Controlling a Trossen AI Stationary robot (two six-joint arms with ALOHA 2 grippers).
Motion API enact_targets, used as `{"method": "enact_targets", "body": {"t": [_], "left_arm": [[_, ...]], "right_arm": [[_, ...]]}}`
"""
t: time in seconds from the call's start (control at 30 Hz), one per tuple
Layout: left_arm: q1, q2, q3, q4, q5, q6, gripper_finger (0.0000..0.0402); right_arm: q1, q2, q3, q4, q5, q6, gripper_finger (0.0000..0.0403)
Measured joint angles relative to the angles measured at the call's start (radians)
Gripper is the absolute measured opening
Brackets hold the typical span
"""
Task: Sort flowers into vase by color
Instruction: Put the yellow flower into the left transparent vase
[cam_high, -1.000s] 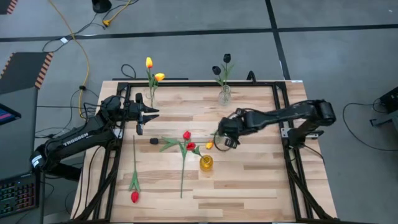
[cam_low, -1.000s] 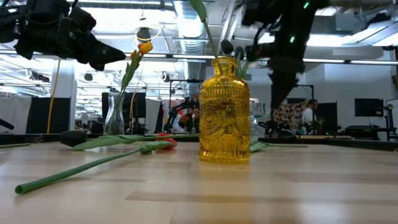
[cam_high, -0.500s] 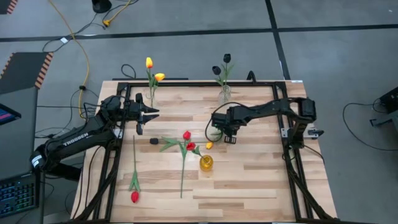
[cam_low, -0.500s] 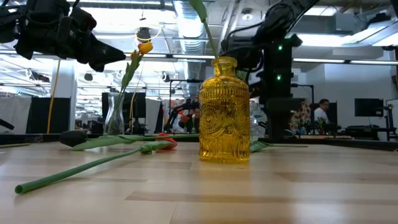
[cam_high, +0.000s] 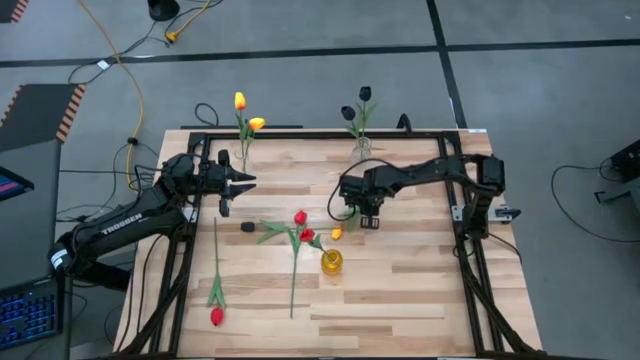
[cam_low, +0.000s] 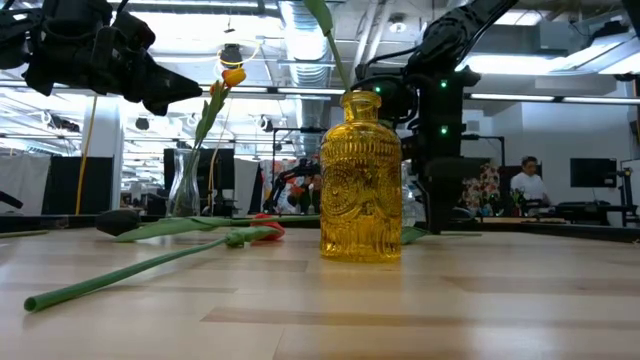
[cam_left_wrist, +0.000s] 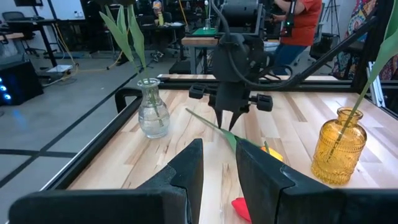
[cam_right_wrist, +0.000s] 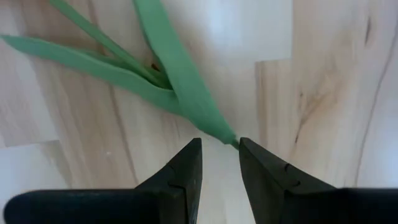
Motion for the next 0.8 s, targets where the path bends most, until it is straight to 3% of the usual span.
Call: {"method": "enact_targets", "body": {"t": [0.8], "left_arm": [[0.0,0.0,0.0,-0.001,0.0,-0.004,0.0084]], "right_arm": [[-0.02,0.041,0.002,0.011,-0.04,-0.056,0.0111]]}}
